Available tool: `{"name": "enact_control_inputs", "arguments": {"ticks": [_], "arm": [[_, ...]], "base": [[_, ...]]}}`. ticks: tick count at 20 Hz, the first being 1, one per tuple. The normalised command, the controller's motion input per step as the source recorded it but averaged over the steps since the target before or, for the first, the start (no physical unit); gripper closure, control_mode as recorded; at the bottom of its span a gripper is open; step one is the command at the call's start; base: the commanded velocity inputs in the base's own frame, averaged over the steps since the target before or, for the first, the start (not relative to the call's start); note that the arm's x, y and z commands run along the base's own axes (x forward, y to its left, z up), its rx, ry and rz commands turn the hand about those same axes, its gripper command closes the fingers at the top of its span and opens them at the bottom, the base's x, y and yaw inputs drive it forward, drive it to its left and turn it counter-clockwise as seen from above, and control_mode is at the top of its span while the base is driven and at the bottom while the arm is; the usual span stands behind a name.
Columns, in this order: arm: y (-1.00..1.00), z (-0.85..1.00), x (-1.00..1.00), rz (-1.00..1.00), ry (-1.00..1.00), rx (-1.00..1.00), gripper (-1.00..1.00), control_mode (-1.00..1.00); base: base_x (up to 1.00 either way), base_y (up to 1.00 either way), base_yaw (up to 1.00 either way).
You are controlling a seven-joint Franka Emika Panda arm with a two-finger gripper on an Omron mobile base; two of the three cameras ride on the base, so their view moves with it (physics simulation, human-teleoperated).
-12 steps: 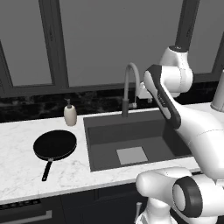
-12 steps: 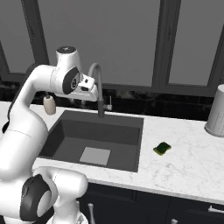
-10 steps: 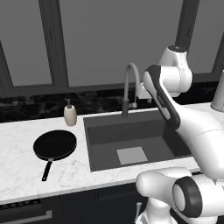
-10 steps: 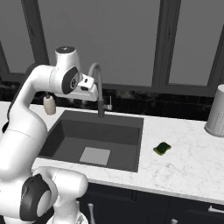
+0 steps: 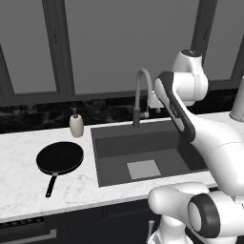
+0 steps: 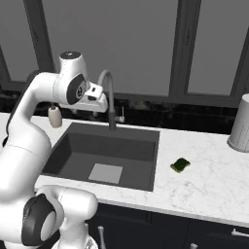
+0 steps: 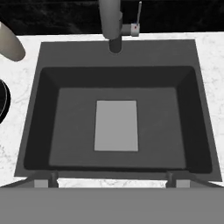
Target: Pick the pan and sponge and place them into the sink. Then turn on the water.
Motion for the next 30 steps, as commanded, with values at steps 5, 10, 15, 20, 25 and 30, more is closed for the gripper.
{"name": "enact_control_inputs", "arguments": {"ticks": [5,10,15,20,25,30], "arm": [[0.60,0.00,-0.11,0.00,0.00,0.00,-1.00,-1.00],[0.83,0.00,-0.26,0.00,0.00,0.00,-1.00,-1.00],[0.94,0.00,-0.28,0.00,0.13,0.00,-1.00,-1.00],[0.85,-0.06,-0.20,0.00,0.31,0.00,-1.00,-1.00],[0.46,-0.19,-0.02,0.03,0.27,-0.02,-1.00,-1.00],[0.28,-0.18,0.03,0.04,0.05,-0.06,-1.00,-1.00]], "base": [[0.00,0.00,0.00],[0.00,0.00,0.00],[0.00,0.00,0.00],[0.00,0.00,0.00],[0.00,0.00,0.00],[0.00,0.00,0.00]]}}
